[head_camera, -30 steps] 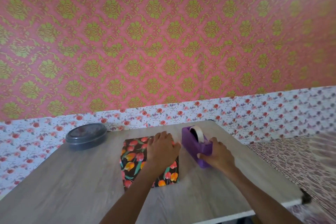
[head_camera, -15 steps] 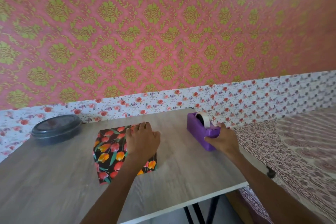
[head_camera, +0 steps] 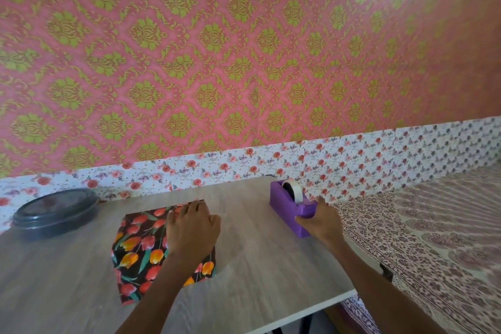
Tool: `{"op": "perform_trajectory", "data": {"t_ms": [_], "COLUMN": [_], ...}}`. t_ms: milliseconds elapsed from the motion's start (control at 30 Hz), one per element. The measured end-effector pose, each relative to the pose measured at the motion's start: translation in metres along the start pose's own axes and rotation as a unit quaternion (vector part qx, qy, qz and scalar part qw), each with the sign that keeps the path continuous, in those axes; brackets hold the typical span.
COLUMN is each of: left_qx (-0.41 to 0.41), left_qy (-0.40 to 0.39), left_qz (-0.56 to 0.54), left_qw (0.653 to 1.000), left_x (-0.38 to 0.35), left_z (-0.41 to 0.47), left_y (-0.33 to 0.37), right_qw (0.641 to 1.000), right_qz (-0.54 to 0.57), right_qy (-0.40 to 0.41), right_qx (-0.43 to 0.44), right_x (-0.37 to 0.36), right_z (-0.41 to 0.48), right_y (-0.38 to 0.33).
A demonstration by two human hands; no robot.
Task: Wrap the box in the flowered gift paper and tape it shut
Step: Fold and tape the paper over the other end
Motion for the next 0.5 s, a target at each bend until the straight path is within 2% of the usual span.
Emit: {"op": "perform_trajectory", "data": {"t_ms": [133,300,400,433,500], "left_qx": [0.003,-0.005,-0.053,-0.068,-0.071], "left_qy": [0.002,-0.001,0.020,0.033,0.094], "left_qz": [0.005,-0.034,-0.161,-0.208,-0.241], "left_qw": [1.000,0.999,0.985,0.975,0.963], "left_x": [-0.001,0.000,0.008,0.013,0.026], "left_z": [0.002,0.004,0.002,-0.001,-0.006], "left_y": [-0.001,-0.003,-0.005,-0.007,-0.022], "right_qw": [1.000,1.000,0.991,0.986,0.982], "right_qz": [0.002,0.002,-0.111,-0.113,-0.007], "right_qy": [0.010,-0.023,0.033,0.058,0.068], "right_qx": [-0.004,-0.008,0.064,0.104,0.176], "right_x": [-0.001,0.002,0.005,0.006,0.005], "right_z": [0.000,-0.001,-0.009,-0.015,-0.034], "right_y": [0.009,0.012,-0.008,-0.022,-0.064]}}
Point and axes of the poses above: each hand's wrist, its own z-axis towards the middle knuckle, its own x-axis out of the back of the hand, y = z × x, the point moved 4 cm from there along z, towards the middle knuckle, and after that the axes turned 6 degrees about x, right-handed, at the moved point
